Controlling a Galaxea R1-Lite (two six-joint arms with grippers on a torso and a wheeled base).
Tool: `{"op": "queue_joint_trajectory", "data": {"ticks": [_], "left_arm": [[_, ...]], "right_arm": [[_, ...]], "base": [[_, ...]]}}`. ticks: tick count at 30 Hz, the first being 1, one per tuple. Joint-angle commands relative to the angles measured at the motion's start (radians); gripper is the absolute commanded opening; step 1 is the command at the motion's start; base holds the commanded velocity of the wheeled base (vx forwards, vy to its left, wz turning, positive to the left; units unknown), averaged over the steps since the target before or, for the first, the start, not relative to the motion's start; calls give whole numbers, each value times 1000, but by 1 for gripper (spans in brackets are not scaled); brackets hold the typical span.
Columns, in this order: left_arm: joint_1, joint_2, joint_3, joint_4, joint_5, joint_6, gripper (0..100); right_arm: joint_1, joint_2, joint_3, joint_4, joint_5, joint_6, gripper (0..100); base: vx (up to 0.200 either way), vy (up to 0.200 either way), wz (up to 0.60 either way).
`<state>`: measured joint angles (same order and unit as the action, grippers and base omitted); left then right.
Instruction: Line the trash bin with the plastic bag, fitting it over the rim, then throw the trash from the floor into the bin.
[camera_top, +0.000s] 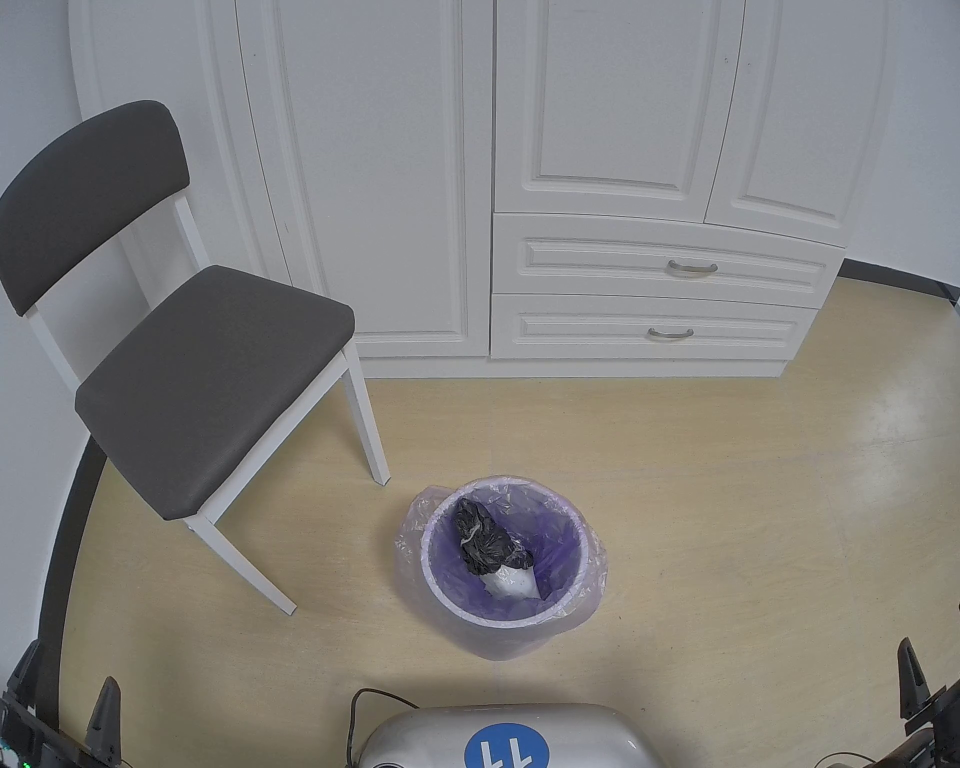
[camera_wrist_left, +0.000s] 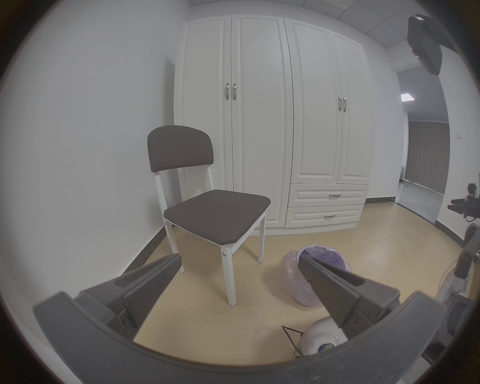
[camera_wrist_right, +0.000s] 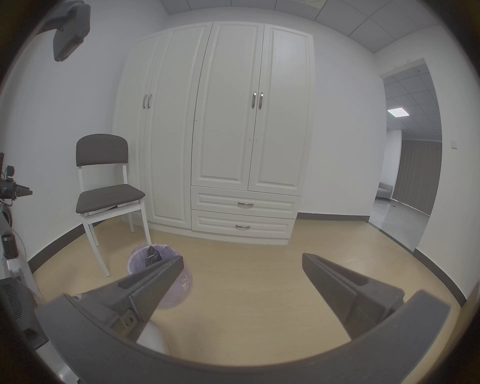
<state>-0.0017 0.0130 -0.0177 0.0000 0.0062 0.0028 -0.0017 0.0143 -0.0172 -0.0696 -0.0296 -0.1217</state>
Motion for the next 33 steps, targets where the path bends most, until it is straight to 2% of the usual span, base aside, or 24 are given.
{"op": "queue_joint_trajectory", "data": {"ticks": [1, 4, 5, 8, 12, 14, 18, 23, 28, 33], "left_arm": [[0, -13, 18, -2, 0, -1, 100], [0, -13, 18, -2, 0, -1, 100], [0, -13, 18, -2, 0, -1, 100], [0, -13, 18, -2, -2, -1, 100], [0, -13, 18, -2, -2, -3, 100], [0, -13, 18, -2, -2, -3, 100], [0, -13, 18, -2, -2, -1, 100], [2, -13, 18, 0, -6, 17, 100], [0, -13, 18, -2, 0, -37, 100], [0, -13, 18, -5, 11, -47, 100]], "right_arm": [[0, -14, 17, 1, 7, -1, 100], [0, -13, 16, 10, 69, -1, 100], [0, -14, 17, 11, 117, -6, 100], [0, -14, 17, 13, 142, -6, 100], [0, -14, 17, 13, 135, 16, 100], [0, -14, 17, 17, 128, 63, 100], [0, -13, 16, 80, 34, 109, 100], [0, -13, 16, 77, 45, 106, 100], [2, -14, 17, 76, 42, 132, 100], [2, -14, 17, 74, 36, 142, 100]], "base": [[0, 0, 0], [0, 0, 0], [0, 0, 0], [0, 0, 0], [0, 0, 0], [0, 0, 0], [0, 0, 0], [0, 0, 0], [0, 0, 0], [0, 0, 0]]}}
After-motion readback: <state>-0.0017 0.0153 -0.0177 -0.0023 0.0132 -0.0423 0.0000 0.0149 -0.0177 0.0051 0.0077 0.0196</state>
